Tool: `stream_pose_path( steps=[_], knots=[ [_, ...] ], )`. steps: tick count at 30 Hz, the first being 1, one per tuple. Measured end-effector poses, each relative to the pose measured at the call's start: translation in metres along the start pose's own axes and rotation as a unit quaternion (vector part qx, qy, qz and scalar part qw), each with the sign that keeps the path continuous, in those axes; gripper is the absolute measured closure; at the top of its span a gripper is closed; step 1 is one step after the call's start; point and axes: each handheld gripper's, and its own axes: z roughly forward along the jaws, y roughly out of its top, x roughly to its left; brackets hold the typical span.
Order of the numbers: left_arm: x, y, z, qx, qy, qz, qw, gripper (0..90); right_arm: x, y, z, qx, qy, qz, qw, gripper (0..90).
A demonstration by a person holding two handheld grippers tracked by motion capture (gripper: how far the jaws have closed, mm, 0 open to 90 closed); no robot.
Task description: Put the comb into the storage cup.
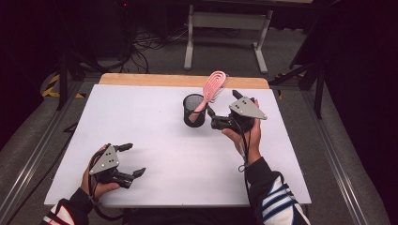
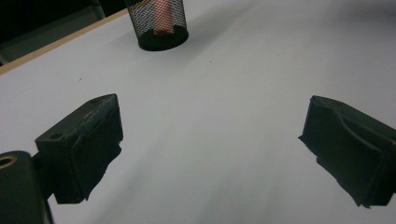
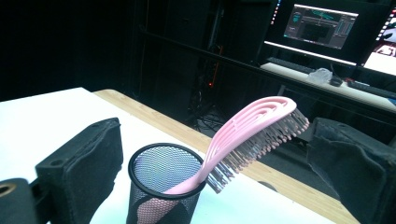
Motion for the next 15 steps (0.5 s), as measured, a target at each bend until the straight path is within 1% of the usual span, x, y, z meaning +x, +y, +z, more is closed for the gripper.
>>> stream_pose_path(
  steps=[12, 15],
  knots=[
    [0.0001, 0.0001, -0.0013, -0.003, 0.003, -0.001, 1.0, 5.8, 0.0025, -0.0056, -0.0085, 0.005, 0.006, -0.01, 0.9999, 4.4],
    [0.0004, 0.0, -0.0011, -0.003, 0.003, -0.002, 1.0, 5.8, 0.003, -0.0065, -0.0103, 0.007, 0.012, -0.013, 0.9998, 4.1]
  ],
)
